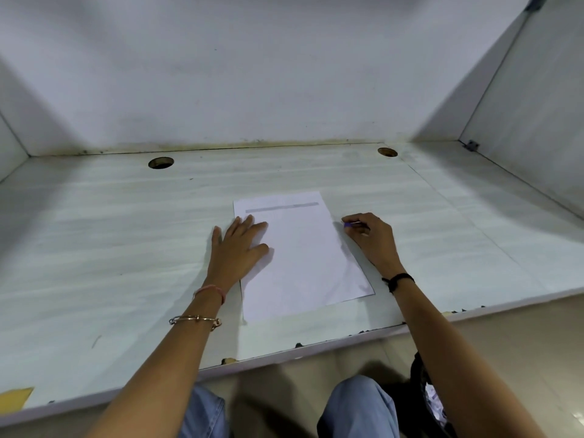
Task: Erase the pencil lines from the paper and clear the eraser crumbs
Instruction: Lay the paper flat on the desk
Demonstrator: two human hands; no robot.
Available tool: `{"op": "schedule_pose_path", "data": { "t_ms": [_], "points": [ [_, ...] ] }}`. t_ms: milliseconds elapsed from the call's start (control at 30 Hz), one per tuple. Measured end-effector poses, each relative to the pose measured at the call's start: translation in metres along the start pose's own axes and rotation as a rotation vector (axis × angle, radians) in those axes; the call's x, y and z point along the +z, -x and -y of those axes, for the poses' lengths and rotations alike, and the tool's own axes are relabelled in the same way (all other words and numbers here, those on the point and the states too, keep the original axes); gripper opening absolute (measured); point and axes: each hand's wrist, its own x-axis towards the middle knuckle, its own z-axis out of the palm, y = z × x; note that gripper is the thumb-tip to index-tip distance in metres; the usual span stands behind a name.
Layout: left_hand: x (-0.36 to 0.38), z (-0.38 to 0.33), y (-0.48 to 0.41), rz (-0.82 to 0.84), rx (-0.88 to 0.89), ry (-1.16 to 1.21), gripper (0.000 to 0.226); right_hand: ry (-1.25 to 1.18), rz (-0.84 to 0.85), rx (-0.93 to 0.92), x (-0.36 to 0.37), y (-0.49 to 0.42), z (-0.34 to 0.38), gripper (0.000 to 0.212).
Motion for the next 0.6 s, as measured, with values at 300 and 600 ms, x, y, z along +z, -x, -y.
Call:
{"op": "schedule_pose_path", "data": {
  "t_ms": [300,600],
  "points": [
    [0.003,0.004,-0.003,-0.009,0.014,0.004,0.051,0.026,-0.017,0.026,-0.004,0.009,0.004,0.022],
    [0.006,0.008,-0.006,0.001,0.014,-0.05,0.054,0.034,0.116,0.058,-0.005,0.01,0.01,0.049]
  ]
}}
